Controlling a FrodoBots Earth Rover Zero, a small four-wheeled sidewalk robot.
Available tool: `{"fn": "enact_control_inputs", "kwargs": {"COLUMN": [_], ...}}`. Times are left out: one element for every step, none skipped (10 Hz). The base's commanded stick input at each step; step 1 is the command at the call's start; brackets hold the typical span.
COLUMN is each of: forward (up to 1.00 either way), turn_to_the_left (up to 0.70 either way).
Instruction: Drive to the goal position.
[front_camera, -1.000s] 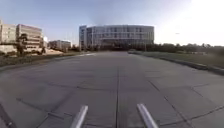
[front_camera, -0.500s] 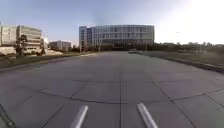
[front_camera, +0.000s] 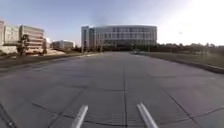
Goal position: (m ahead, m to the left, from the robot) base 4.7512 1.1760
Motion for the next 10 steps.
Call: {"fn": "enact_control_inputs", "kwargs": {"forward": [0.7, 0.7, 0.7, 0.7, 0.7, 0.7, 0.7, 0.7, 0.7, 0.7], "turn_to_the_left": [0.0, 0.0, 0.0, 0.0, 0.0, 0.0, 0.0, 0.0, 0.0, 0.0]}}
